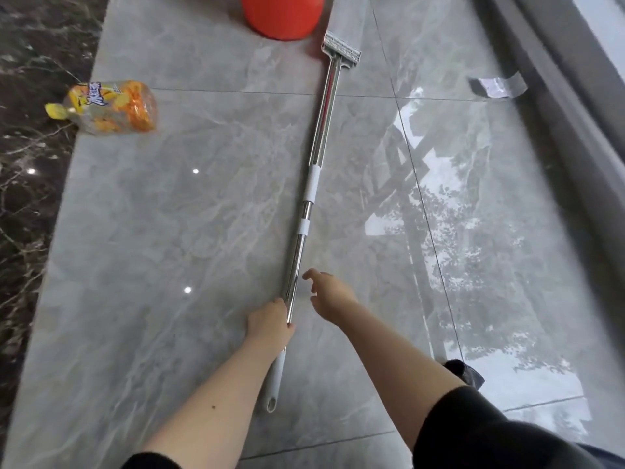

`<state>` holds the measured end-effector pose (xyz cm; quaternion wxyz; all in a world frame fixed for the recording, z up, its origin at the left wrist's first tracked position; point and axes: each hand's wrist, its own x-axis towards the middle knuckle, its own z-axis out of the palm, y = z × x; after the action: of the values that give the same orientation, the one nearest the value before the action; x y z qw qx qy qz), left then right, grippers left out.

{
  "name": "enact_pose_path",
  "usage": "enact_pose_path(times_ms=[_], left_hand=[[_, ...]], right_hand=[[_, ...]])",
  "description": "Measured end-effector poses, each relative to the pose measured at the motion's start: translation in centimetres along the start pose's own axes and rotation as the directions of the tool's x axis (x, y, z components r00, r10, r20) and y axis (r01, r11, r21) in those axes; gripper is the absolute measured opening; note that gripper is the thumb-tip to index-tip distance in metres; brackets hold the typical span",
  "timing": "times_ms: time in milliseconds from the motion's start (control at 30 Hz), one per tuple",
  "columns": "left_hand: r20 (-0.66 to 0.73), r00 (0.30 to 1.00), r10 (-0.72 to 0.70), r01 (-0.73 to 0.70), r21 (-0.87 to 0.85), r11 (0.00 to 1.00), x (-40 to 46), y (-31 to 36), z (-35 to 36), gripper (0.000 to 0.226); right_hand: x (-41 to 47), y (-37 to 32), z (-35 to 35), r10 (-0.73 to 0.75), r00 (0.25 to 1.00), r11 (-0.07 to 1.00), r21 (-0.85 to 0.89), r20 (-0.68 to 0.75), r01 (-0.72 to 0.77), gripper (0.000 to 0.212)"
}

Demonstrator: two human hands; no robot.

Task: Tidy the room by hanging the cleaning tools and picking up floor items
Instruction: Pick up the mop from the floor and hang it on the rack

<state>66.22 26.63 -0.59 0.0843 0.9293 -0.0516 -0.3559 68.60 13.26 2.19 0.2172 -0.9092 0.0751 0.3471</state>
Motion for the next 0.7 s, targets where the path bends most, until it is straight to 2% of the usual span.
enact_pose_path(times_ms=[100, 200, 300, 467, 567, 700], left_hand=[[0.068, 0.997, -0.030, 0.042, -0.171, 0.984, 0.0, 0.1, -0.5, 0.032], [0.117, 0.993, 0.001, 0.034, -0.293, 0.956, 0.1, -0.2, -1.5, 0.012], [0.087, 0.996, -0.016, 0.042, -0.309, 0.950, -0.5, -0.5, -3.2, 0.013], [0.022, 0.999, -0.041, 0.045, -0.279, 0.959, -3.9, -0.1, -7.9, 0.026], [0.049, 0.998, -0.031, 0.045, -0.315, 0.948, -6.9, 1.1, -12.4, 0.017], [0.101, 0.995, 0.004, 0.036, -0.401, 0.916, -11.0, 3.4, -19.4, 0.020]], right_hand=[[-0.5, 0.0, 0.4, -0.001, 1.000, 1.000, 0.005, 0.012, 0.001, 0.062], [-0.4, -0.2, -0.7, -0.025, 0.999, 1.000, 0.017, -0.036, 0.026, 0.074], [-0.2, -0.8, -2.7, -0.072, 0.996, 0.997, 0.004, -0.051, 0.073, 0.078], [-3.3, -3.9, -6.5, -0.179, 0.983, 0.982, -0.057, 0.036, 0.181, 0.072], [-6.4, -5.2, -9.6, -0.218, 0.973, 0.971, -0.084, 0.070, 0.224, 0.073], [-10.8, -6.9, -15.9, -0.224, 0.972, 0.968, -0.098, 0.069, 0.230, 0.072]])
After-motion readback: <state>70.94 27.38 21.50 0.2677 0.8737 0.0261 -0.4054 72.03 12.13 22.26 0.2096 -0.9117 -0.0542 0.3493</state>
